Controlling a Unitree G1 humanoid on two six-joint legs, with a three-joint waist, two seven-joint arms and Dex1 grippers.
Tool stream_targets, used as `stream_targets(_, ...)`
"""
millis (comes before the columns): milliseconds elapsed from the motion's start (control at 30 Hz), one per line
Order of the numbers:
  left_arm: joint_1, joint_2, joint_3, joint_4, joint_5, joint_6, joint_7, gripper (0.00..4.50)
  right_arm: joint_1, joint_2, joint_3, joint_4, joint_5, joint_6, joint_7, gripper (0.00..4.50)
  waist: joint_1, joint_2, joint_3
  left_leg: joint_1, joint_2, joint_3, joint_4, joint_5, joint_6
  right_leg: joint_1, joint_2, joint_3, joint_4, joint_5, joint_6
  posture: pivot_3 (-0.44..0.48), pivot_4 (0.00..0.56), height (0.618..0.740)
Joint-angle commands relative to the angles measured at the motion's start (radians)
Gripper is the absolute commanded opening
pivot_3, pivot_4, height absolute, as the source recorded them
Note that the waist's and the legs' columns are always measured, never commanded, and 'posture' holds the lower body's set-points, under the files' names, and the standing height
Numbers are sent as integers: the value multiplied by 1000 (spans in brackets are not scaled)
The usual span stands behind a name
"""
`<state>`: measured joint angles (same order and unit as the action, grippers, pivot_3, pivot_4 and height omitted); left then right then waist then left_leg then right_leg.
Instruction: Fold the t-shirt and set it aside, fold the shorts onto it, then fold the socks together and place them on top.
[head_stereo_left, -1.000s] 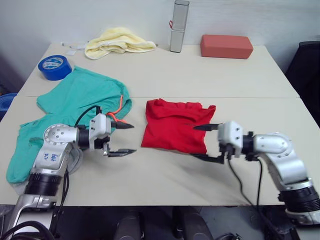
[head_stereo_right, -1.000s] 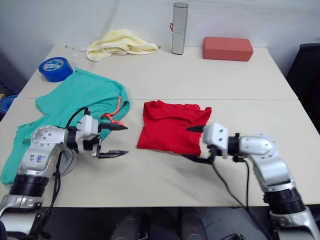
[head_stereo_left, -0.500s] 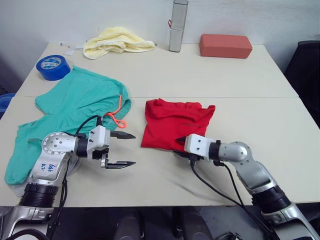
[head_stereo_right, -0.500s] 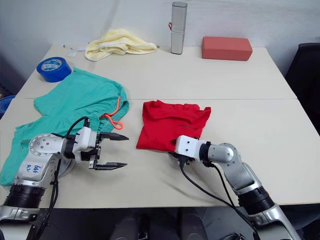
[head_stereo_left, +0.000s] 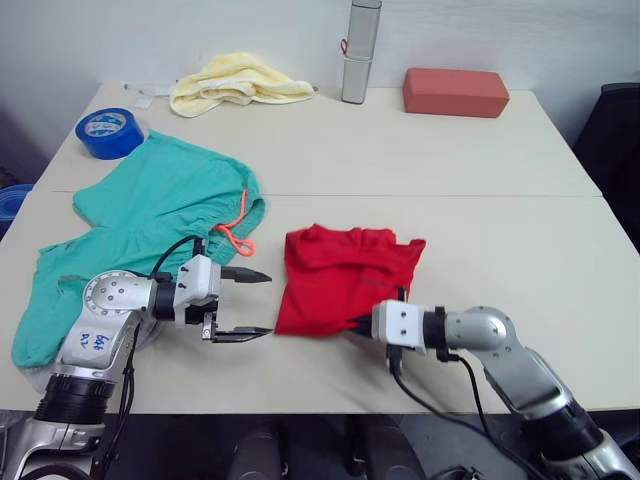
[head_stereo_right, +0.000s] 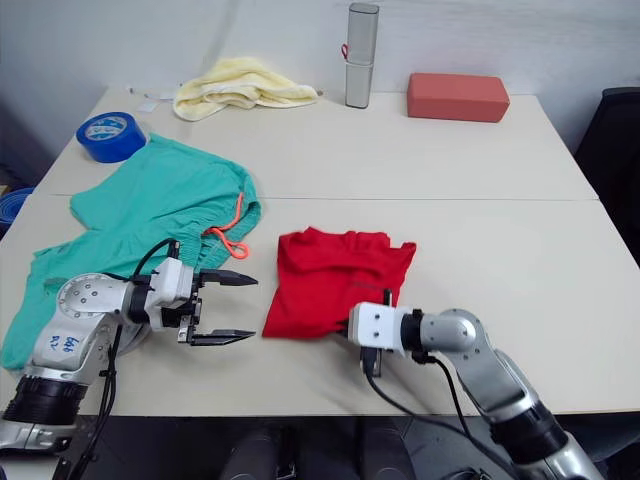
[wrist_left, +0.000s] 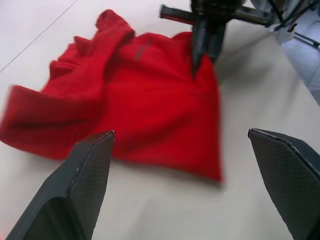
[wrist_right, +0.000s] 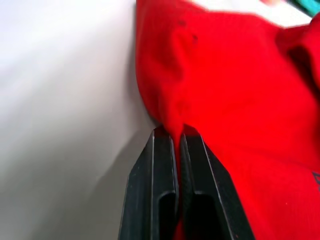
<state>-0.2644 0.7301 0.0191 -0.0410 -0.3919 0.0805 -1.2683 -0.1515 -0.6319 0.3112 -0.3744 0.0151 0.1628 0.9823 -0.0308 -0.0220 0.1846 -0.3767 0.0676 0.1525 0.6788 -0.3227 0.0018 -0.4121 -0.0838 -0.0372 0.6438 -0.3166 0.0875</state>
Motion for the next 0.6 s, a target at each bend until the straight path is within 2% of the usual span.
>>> stream_targets(33,23,25,26,-65,-30,20,-1,4500,31,-24,-10,-89,21,32,1,16,-1,0,0,0,0,0,0,0,0,0,0,0,0,0,0,0,150,740)
stream_targets(233,52,46,38,-85,-34,34,4,4500,73,-17,-46,-109,65,53,-27,16,2,0,0,1,0,-1,0,0,0,0,0,-1,1,-1,-1,0,150,740)
stream_targets(333,47,49,52,-84,-49,64,18,4500,84,-31,-77,-110,128,21,7,655,3,0,0,1,0,-1,0,0,0,0,0,-1,1,-1,-1,0,150,740)
stream_targets(467,43,60,68,-94,-77,128,27,4500,98,-58,-157,-134,318,21,114,1996,3,0,0,1,0,-1,0,-1,0,1,0,-1,0,-1,-1,0,150,740)
stream_targets(567,47,69,73,-125,-114,191,23,4500,95,-91,-279,-145,556,130,176,1996,4,0,0,1,0,-2,0,-1,1,1,0,-1,0,-1,-1,0,150,740)
stream_targets(600,44,66,72,-133,-126,202,24,4305,84,-102,-317,-135,616,175,176,2021,4,0,0,1,0,-2,0,-1,1,2,0,-1,0,-1,-1,0,150,740)
